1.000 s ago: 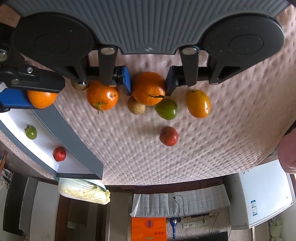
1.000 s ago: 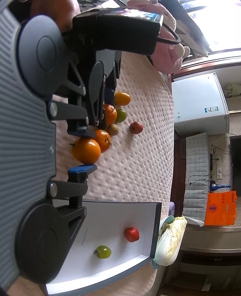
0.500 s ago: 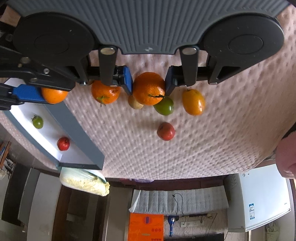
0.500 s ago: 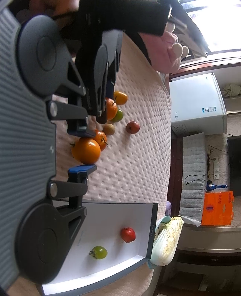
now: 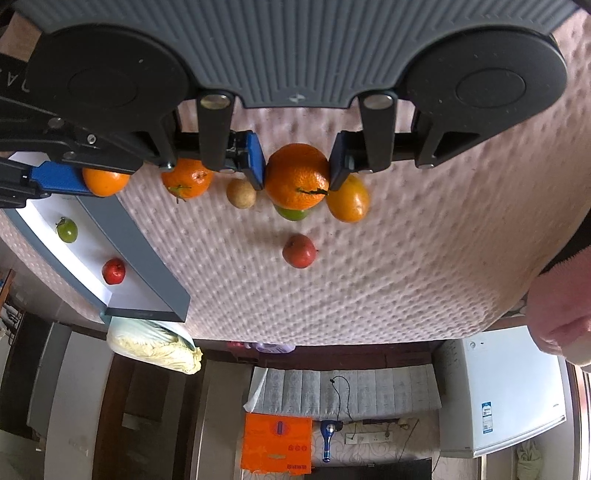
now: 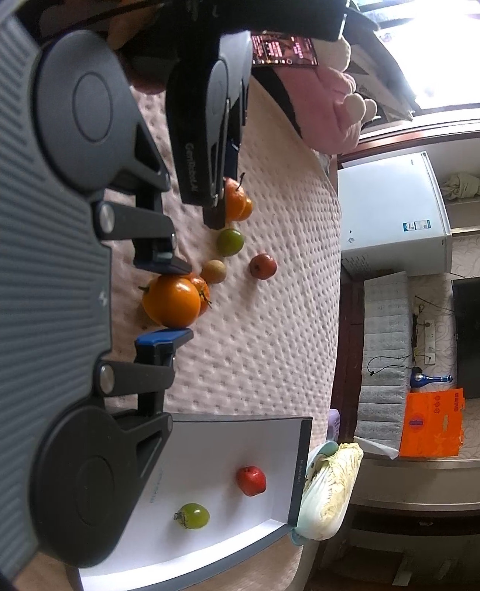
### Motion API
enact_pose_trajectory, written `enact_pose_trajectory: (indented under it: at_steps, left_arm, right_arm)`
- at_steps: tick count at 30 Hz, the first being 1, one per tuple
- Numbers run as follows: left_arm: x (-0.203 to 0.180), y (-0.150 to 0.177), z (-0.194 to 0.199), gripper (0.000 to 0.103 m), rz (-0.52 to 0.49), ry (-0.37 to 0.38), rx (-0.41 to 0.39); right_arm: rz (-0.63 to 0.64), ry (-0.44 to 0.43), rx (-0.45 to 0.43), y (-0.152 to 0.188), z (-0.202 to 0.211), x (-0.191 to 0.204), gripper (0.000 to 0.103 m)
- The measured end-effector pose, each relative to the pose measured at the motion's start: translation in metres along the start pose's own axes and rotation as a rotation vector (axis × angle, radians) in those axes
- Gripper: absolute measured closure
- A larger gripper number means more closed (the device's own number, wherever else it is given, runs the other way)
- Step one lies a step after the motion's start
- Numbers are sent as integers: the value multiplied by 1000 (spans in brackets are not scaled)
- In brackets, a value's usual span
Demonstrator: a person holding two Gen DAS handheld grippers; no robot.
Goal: Organize fruits
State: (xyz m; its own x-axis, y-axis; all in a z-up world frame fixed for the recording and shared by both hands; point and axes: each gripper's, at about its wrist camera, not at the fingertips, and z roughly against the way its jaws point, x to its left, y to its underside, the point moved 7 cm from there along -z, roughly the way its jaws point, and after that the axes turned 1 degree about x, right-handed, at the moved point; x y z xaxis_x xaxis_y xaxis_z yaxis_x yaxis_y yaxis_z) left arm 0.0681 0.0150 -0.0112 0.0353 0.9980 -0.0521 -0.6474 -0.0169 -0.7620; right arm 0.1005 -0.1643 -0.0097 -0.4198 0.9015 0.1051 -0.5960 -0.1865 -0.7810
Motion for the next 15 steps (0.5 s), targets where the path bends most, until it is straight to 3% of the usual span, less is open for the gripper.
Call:
enact_pose_trajectory:
  at_steps: [15]
  left_arm:
    - [1,-4,4,61,-2,-4,-18]
  right_arm:
    - [-6,-26,3,0,2,5,69]
